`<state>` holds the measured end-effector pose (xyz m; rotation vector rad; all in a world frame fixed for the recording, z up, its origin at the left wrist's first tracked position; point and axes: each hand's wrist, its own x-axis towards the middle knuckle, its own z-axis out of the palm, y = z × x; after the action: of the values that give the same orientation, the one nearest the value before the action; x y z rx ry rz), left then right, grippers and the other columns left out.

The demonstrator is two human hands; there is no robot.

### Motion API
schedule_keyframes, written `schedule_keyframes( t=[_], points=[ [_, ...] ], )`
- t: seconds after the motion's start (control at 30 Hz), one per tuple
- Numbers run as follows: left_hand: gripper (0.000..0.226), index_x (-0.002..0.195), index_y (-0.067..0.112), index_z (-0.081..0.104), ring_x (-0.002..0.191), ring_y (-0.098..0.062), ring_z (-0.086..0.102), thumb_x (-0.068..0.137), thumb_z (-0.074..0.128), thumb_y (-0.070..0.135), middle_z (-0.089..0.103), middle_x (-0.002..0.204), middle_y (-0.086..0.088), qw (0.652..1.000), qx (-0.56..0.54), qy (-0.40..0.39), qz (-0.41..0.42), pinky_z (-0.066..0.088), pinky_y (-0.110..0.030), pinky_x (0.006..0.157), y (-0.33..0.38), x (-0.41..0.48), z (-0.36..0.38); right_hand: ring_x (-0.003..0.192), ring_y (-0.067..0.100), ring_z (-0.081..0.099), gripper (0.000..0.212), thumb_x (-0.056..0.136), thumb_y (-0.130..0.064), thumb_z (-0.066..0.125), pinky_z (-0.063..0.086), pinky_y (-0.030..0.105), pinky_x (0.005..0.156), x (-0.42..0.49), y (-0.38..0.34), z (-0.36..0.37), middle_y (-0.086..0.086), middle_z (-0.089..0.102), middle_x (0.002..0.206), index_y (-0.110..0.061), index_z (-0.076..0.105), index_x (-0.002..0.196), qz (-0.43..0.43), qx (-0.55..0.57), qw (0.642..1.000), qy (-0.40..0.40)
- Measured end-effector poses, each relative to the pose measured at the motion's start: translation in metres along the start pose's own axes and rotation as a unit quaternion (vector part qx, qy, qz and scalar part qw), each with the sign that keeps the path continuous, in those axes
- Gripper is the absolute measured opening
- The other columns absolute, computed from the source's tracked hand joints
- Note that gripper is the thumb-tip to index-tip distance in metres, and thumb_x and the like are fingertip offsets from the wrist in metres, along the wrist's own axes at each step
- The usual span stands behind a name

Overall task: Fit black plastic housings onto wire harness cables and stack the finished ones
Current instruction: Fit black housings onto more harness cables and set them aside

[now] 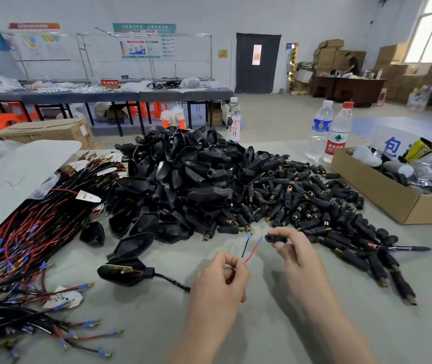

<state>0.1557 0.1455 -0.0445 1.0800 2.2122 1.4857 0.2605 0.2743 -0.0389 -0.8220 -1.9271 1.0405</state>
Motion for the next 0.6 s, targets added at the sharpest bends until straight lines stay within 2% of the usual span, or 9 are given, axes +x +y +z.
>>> schedule_keyframes(
  t=[0.17, 0.4, 0.53, 0.6],
  points=[
    [0.02, 0.079, 0.028, 0.055, 0.058, -0.003, 0.06, 0.093, 0.052, 0.043, 0.067, 0.059, 0.014, 1.0, 0.016, -0.005, -0.004, 0.043, -0.017, 0.059, 0.0004, 0.0001, -0.0002, 0.092, -0.006, 0.055, 0.045, 0.101, -0.005, 0.052, 0.036, 0.003, 0.073, 0.0009, 0.0017, 0.0007, -0.016, 0.059, 0.106, -0.049, 0.059, 0.095, -0.027, -0.016, 0.999, 0.012],
    [0.021, 0.081, 0.029, 0.053, 0.055, -0.002, 0.056, 0.094, 0.05, 0.045, 0.067, 0.059, 0.015, 0.999, 0.035, -0.006, -0.015, 0.037, -0.02, 0.053, 0.0014, 0.0003, -0.0002, 0.096, -0.005, 0.056, 0.045, 0.099, 0.002, 0.051, 0.039, 0.005, 0.079, 0.0013, 0.0014, -0.001, -0.013, 0.056, 0.109, -0.042, 0.061, 0.098, -0.074, -0.034, 0.997, 0.006],
    [0.022, 0.082, 0.03, 0.053, 0.058, -0.001, 0.057, 0.094, 0.048, 0.048, 0.067, 0.061, 0.016, 0.999, 0.042, 0.002, -0.017, 0.036, -0.019, 0.051, 0.0021, -0.0003, 0.0, 0.102, -0.009, 0.053, 0.05, 0.089, 0.021, 0.049, 0.039, 0.003, 0.082, 0.001, 0.0041, -0.0031, -0.008, 0.052, 0.112, -0.023, 0.066, 0.105, -0.132, -0.108, 0.985, -0.003],
    [0.022, 0.082, 0.03, 0.053, 0.061, -0.001, 0.059, 0.094, 0.048, 0.048, 0.067, 0.062, 0.017, 0.999, 0.049, 0.004, -0.013, 0.037, -0.02, 0.052, 0.0016, 0.0, 0.0003, 0.104, -0.015, 0.05, 0.054, 0.085, 0.026, 0.048, 0.041, 0.004, 0.082, 0.0015, 0.0059, -0.004, -0.007, 0.05, 0.115, -0.02, 0.066, 0.108, -0.14, -0.131, 0.981, -0.007]
  ],
)
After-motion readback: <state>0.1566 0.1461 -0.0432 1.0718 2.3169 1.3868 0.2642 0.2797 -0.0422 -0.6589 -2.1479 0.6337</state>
